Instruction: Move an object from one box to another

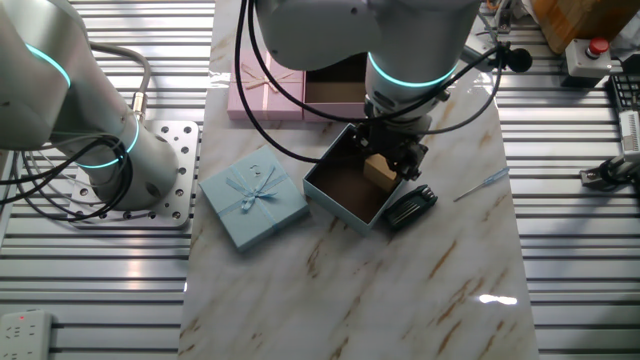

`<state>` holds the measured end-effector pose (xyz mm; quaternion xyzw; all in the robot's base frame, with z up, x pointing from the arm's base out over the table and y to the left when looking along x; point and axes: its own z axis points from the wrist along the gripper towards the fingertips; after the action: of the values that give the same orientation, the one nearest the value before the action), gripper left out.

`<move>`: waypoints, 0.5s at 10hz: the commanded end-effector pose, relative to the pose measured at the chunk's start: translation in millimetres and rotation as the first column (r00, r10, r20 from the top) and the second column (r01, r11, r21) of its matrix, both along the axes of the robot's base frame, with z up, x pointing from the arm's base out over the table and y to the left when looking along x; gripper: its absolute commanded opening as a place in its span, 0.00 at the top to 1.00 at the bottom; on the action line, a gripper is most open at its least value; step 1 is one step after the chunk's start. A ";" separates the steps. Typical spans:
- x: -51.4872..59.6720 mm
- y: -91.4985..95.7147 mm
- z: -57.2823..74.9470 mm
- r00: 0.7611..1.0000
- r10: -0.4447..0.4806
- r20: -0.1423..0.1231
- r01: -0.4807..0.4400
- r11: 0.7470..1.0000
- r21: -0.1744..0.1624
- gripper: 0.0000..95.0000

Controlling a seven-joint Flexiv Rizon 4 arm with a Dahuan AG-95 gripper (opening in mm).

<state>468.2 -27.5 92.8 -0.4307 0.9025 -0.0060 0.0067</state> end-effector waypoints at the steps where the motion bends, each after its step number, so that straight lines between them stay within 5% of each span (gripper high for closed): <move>1: 0.8 0.7 0.1 1.000 -0.004 -0.008 0.004 1.000 0.003 1.00; 5: 1.4 0.4 -3.1 1.000 -0.006 -0.011 0.007 1.000 0.002 1.00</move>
<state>469.9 -27.1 89.3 -0.4280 0.9038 -0.0025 0.0020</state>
